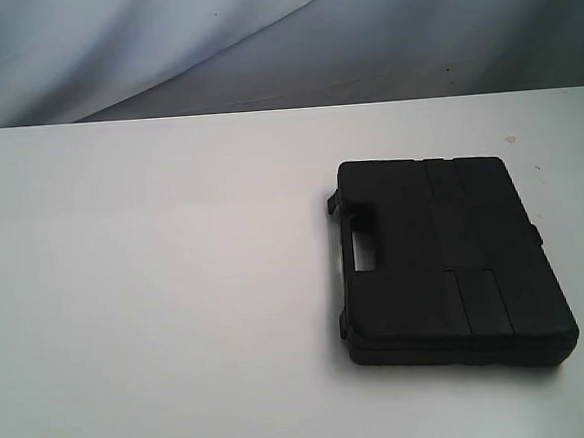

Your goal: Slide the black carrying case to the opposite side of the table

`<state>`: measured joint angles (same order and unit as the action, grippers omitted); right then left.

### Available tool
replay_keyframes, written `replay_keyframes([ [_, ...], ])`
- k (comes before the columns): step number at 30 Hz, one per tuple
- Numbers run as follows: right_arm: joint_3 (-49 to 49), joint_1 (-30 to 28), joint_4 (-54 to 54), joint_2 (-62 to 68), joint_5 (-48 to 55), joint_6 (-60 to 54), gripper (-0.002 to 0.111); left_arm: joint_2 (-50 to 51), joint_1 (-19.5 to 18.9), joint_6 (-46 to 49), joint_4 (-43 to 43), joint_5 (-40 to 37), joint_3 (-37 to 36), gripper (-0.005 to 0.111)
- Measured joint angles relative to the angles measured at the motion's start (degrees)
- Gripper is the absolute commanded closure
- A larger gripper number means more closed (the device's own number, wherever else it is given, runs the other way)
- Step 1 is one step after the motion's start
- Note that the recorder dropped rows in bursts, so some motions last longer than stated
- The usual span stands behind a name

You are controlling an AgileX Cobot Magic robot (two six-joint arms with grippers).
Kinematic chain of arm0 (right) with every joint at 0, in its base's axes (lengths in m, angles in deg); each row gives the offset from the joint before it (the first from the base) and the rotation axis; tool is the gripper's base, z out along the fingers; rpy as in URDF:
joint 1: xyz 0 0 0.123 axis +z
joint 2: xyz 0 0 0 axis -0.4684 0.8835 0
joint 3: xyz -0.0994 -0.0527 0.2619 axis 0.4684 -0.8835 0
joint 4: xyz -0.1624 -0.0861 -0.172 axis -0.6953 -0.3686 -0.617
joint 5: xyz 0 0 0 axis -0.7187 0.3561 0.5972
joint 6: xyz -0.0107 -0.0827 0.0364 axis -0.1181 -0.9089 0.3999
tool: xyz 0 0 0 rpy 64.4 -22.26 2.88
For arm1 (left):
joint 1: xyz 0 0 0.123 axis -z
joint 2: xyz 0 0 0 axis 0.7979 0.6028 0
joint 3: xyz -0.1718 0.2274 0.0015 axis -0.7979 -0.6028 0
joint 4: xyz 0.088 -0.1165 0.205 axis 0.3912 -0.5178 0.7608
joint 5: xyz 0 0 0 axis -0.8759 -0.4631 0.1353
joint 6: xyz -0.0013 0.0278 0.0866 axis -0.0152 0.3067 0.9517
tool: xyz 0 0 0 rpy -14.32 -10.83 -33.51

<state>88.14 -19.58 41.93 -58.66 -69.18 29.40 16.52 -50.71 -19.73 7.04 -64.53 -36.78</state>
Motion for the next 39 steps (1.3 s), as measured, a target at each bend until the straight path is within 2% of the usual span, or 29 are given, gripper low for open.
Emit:
replay_keyframes([
  [32,0.0,0.0,0.0,0.0,0.0,0.0,0.108,0.0,0.0,0.0,0.0,0.0,0.0,0.107],
  [39,0.0,0.0,0.74,0.0,-4.66,0.0,0.108,0.0,0.0,0.0,0.0,0.0,0.0,0.107],
])
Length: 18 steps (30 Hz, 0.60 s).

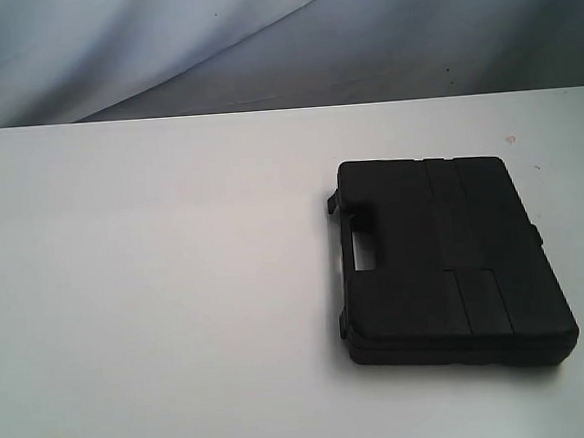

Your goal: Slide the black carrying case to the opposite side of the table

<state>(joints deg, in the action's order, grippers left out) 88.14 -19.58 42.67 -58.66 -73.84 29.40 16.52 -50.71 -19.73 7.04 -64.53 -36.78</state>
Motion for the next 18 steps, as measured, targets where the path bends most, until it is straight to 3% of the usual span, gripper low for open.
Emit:
replay_keyframes([
  [13,0.0,0.0,11.76,0.0,-9.06,0.4,0.108,0.0,0.0,0.0,0.0,0.0,0.0,0.107],
  [18,0.0,0.0,9.71,0.0,-20.09,0.53,0.108,0.0,0.0,0.0,0.0,0.0,0.0,0.107],
])
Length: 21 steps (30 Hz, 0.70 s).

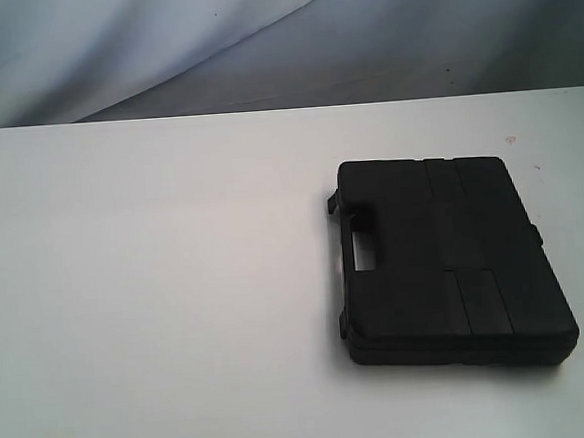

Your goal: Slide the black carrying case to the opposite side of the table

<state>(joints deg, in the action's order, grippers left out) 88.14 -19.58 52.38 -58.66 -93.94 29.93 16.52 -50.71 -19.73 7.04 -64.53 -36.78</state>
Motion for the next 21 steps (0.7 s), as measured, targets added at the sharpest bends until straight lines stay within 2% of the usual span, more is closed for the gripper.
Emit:
replay_keyframes([
  [9,6.87,0.0,-15.93,-0.1,-10.82,4.0,0.108,0.0,0.0,0.0,0.0,0.0,0.0,0.107],
  [13,10.64,0.0,-19.54,-0.1,-13.95,4.14,0.108,0.0,0.0,0.0,0.0,0.0,0.0,0.107],
  [16,14.36,0.0,-22.09,-0.15,-11.95,4.25,0.108,0.0,0.0,0.0,0.0,0.0,0.0,0.107],
  [21,20.27,0.0,-28.92,1.08,-0.07,5.64,0.108,0.0,0.0,0.0,0.0,0.0,0.0,0.107],
])
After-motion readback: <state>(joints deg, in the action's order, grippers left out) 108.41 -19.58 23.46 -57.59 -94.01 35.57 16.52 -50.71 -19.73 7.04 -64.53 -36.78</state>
